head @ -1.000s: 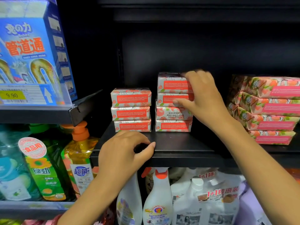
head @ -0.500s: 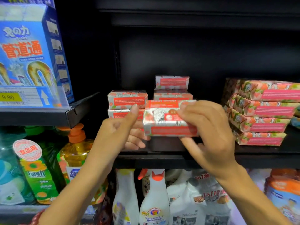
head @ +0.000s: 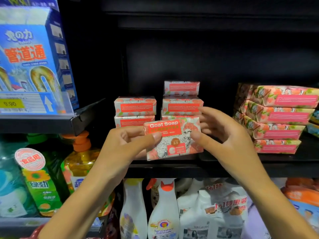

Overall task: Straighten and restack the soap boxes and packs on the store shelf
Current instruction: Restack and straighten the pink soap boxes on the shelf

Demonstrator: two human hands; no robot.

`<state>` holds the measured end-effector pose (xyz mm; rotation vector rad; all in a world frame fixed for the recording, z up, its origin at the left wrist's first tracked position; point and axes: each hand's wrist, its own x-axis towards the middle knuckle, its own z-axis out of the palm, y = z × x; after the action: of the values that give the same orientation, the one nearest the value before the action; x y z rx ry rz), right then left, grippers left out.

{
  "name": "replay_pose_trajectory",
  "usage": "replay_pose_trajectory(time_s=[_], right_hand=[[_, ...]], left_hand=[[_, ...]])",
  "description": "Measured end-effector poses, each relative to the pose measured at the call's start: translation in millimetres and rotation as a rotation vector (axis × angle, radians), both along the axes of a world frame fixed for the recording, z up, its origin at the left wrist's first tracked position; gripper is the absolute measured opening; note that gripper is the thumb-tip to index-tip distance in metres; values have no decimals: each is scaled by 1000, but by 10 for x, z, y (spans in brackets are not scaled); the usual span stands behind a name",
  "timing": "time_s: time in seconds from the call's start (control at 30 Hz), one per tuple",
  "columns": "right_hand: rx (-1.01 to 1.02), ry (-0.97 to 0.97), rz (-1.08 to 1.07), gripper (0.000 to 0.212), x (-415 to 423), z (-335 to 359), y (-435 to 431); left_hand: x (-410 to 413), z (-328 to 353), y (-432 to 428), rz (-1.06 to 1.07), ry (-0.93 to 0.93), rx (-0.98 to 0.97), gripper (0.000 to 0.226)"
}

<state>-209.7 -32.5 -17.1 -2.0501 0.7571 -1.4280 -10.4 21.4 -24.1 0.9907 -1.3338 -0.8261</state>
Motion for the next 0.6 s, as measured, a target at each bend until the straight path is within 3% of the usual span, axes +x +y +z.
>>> replay_pose_trajectory(time_s=[0.1,0.27,0.37,0.6], right_hand=[[192,51,151,66,-44,57,-51],[143,-10,196,46,-28,4,37],[39,-74,134,40,13,-48,101],[-345,24,-50,40,41,-98,103]], left_hand=[[-6,-6,12,-36,-48,-51,20],[10,14,17,-60,-79,-147,36],[13,43,21,15,-118,-191,35],[24,81,9,-20,-211,-44,44]])
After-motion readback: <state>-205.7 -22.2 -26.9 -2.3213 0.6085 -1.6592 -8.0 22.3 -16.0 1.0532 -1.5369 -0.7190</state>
